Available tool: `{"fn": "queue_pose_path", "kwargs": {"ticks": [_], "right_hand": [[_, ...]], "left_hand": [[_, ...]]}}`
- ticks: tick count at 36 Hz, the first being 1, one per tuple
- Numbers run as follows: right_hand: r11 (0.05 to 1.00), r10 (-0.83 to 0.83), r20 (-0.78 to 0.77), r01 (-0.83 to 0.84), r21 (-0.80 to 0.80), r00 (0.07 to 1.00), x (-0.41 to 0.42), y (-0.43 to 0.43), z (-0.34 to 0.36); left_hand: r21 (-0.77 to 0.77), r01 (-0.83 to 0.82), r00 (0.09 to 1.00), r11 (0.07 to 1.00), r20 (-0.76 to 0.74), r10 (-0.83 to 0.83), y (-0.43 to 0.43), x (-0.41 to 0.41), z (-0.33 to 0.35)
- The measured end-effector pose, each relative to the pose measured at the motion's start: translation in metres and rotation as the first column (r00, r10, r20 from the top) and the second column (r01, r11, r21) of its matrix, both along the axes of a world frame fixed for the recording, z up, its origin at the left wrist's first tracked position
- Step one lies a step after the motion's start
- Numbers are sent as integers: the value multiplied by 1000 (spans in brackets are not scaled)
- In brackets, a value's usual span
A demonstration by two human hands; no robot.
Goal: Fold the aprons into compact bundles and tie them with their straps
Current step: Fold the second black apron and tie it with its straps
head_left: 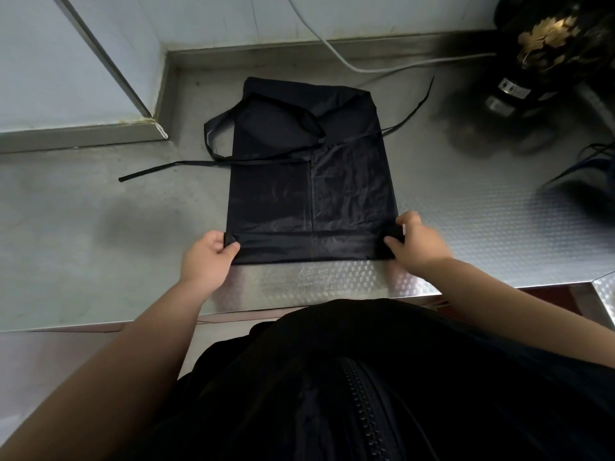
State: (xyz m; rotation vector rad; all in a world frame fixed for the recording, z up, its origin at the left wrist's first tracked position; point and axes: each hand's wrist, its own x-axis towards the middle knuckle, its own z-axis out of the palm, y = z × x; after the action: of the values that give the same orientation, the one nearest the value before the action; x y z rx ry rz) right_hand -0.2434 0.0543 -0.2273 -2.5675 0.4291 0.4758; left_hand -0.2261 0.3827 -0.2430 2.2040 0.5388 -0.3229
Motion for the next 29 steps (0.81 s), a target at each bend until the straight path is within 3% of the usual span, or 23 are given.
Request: {"fn": "queue_pose_path", "kwargs": {"ticks": [5,7,9,12,16,21,23,26,29], "right_hand": [[965,114,43,-100,-241,993,-2,7,2],[911,265,59,-230,-342,963,-3,5,2],[867,408,21,-380,-323,913,-4,1,-1],[849,476,-77,-481,-220,876,-9,-4,-1],[837,479,-88,-485,-255,873,-8,-5,-1],[853,441,26,-410,-322,897,-5,-1,5],[869,417,53,-381,-315,907,-5,-3,8],[953,299,52,-295,-71,953,-9,-8,15],[975,219,0,-219,38,976,-11,-11,14]], "left_hand": [[363,63,986,930,124,-115,-16,-9,4],[474,179,924,862,220,-313,-12,-13,3],[522,374,812,767,215,-543,-6,-13,-1],[451,511,779,732,117,-616,1,-12,2],[436,611,745,660,-35,-666,4,-14,8],[363,531,810,766,50,-585,5,-8,11],[240,473,861,848,79,-503,6,-5,16],[23,383,923,923,34,-384,10,-1,23],[-37,334,942,942,-14,-334,13,3,22]]}}
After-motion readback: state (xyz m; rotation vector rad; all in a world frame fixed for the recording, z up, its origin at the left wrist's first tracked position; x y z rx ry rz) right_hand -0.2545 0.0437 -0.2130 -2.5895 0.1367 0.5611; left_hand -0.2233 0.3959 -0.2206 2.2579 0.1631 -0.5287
